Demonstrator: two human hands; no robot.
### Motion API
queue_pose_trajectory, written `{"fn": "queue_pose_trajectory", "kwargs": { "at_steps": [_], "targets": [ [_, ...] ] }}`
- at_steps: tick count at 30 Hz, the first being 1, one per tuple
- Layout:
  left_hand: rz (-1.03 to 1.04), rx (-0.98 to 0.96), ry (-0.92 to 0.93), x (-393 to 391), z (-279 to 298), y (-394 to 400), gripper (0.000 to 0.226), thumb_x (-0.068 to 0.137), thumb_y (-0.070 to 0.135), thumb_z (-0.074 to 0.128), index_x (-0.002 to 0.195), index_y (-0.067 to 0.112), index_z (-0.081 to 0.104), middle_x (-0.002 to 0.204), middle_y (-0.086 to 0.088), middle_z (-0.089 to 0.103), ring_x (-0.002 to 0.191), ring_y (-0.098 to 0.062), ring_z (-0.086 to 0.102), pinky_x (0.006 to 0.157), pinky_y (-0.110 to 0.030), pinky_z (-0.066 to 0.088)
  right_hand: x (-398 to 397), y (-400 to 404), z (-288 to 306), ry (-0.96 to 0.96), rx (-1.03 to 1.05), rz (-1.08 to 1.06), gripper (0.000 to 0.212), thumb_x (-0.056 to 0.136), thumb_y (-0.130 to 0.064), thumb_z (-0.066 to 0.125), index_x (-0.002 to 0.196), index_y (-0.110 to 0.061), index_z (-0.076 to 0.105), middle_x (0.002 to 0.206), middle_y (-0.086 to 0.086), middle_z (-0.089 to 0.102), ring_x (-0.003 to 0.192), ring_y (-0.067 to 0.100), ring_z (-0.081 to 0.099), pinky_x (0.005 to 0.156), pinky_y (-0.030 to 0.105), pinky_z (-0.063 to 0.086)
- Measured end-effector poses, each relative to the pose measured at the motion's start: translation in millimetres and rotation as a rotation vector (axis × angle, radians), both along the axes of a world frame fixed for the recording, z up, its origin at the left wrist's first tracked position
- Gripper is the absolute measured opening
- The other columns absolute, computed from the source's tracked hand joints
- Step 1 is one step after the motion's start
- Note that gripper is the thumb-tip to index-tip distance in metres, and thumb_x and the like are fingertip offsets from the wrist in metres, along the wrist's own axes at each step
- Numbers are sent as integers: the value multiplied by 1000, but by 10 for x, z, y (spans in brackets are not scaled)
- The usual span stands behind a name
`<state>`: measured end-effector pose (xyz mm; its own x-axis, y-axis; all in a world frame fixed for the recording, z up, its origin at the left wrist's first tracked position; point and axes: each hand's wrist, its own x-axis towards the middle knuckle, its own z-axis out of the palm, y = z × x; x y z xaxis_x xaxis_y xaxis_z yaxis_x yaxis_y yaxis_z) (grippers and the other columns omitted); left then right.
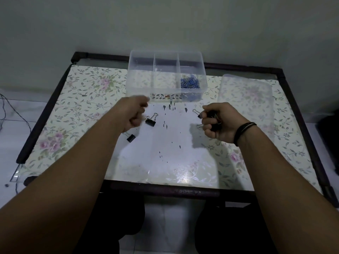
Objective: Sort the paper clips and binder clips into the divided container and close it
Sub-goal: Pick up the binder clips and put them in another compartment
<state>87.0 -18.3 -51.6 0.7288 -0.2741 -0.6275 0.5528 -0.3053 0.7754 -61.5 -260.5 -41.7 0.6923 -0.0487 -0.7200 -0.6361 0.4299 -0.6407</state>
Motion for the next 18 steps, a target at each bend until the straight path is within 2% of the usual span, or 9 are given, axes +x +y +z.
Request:
{"fn": "queue_pose_trajectory", "kwargs": {
  "at_steps": [2, 3, 5, 8, 10, 11, 13, 15, 18],
  "targets": [
    [-314, 558, -468, -47, -175, -20, 35, 86, 39, 72, 88, 5, 63, 72, -5, 59, 59, -21, 53, 53, -26, 39, -1, -26, -23, 8, -55, -27, 21, 96, -24, 50, 82, -11, 59, 62, 0, 48, 47, 11, 44, 37, 17, 34],
    [-410, 741, -619, -95, -230, -37, 41, 83, 45, 73, 89, 6, 63, 79, -6, 64, 71, -25, 60, 61, -29, 46, 0, -38, -35, 2, -121, -25, 18, 97, -20, 50, 89, -9, 62, 67, 2, 53, 47, 10, 44, 37, 17, 33],
    [-468, 871, -685, -202, -285, -80, 47, 78, 55, 73, 90, 12, 59, 81, -4, 60, 81, -28, 61, 70, -34, 51, 5, -68, -91, -16, -305, -10, 20, 97, -15, 50, 99, -4, 66, 74, 6, 53, 46, 11, 38, 40, 20, 28],
    [-515, 942, -727, -299, -321, -163, 40, 80, 50, 69, 90, 16, 52, 72, 3, 44, 77, -26, 55, 66, -32, 44, -10, -103, -159, -44, -715, 142, 19, 91, -22, 61, 86, -5, 67, 70, 9, 46, 47, 15, 32, 47, 25, 26],
    [-533, 972, -748, -316, -338, -189, 32, 80, 40, 68, 88, 15, 50, 71, 2, 43, 73, -26, 54, 62, -30, 40, -30, -127, -229, -68, -1082, 331, 23, 84, -29, 71, 77, -8, 66, 67, 2, 55, 52, 17, 46, 51, 25, 39],
    [-531, 972, -746, -316, -333, -197, 29, 77, 36, 68, 83, 14, 50, 71, 1, 46, 69, -25, 54, 61, -29, 39, -33, -140, -272, -77, -1220, 403, 18, 82, -29, 73, 78, -12, 67, 73, -2, 61, 61, 17, 55, 57, 26, 45],
    [-529, 928, -721, -305, -322, -218, 31, 72, 34, 69, 72, 14, 46, 69, -1, 51, 61, -22, 52, 57, -26, 39, -37, -139, -334, -86, -1373, 511, 6, 81, -29, 71, 84, -24, 69, 91, -5, 66, 80, 19, 62, 69, 29, 51],
    [-488, 816, -680, -298, -285, -242, 37, 69, 33, 72, 66, 14, 41, 64, 0, 49, 56, -20, 48, 52, -24, 34, -31, -124, -399, -86, -1460, 612, 8, 82, -29, 65, 89, -30, 68, 100, -3, 69, 87, 23, 65, 75, 33, 55],
    [-382, 584, -571, -262, -240, -259, 34, 70, 25, 77, 76, 16, 45, 72, -2, 51, 64, -21, 47, 56, -27, 33, -20, -82, -453, -90, -1544, 677, 16, 86, -25, 57, 98, -26, 68, 103, 3, 69, 92, 28, 65, 77, 36, 56]
  ]
}}
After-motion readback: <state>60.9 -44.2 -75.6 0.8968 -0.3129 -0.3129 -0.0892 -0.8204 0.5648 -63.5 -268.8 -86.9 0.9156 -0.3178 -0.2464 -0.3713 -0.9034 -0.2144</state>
